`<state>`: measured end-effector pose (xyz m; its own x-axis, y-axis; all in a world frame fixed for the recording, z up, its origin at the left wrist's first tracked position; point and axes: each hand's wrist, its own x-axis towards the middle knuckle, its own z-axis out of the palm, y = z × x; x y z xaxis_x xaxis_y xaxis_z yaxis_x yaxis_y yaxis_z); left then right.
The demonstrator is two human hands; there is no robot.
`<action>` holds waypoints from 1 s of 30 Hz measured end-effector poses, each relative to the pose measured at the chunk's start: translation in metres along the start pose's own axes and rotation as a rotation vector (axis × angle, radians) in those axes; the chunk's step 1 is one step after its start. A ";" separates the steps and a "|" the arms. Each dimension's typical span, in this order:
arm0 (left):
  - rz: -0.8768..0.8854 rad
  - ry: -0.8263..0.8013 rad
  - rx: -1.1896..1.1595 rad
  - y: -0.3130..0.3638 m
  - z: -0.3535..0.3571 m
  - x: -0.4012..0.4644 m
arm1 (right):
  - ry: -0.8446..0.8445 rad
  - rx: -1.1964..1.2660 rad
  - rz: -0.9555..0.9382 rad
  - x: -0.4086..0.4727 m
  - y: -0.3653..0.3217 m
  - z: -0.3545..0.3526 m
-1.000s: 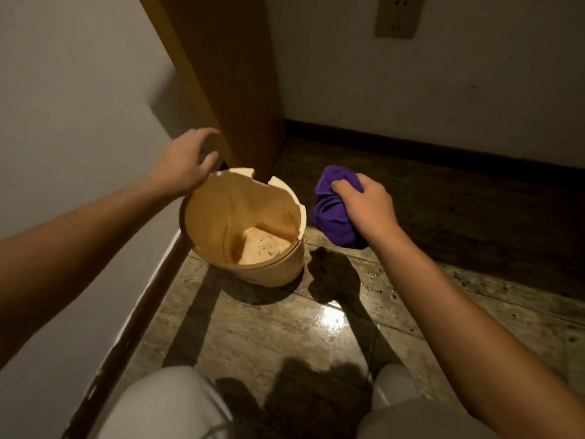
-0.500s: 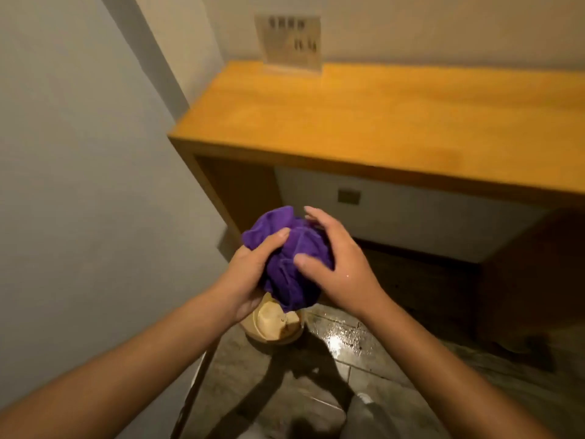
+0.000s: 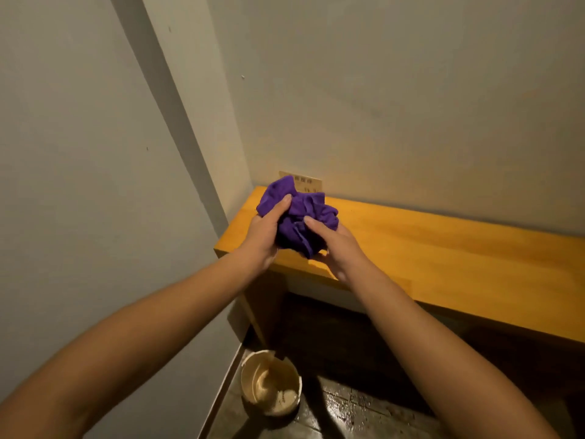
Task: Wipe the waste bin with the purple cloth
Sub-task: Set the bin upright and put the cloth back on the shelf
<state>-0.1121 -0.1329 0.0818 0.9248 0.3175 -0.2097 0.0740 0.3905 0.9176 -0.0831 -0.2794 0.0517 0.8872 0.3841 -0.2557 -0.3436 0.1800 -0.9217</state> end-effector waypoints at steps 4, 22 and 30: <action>-0.023 -0.032 0.180 0.011 -0.017 0.047 | 0.201 -0.049 0.041 0.038 -0.008 0.015; -0.077 -0.297 0.428 0.024 -0.052 0.165 | 0.283 -0.021 0.026 0.089 -0.001 0.049; -0.167 -0.549 0.877 0.042 -0.061 0.187 | 0.341 -0.165 0.099 0.100 -0.014 0.037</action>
<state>0.0414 -0.0046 0.0607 0.9037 -0.2047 -0.3760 0.2582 -0.4400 0.8601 -0.0006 -0.2100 0.0501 0.9133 0.0638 -0.4023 -0.4030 -0.0014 -0.9152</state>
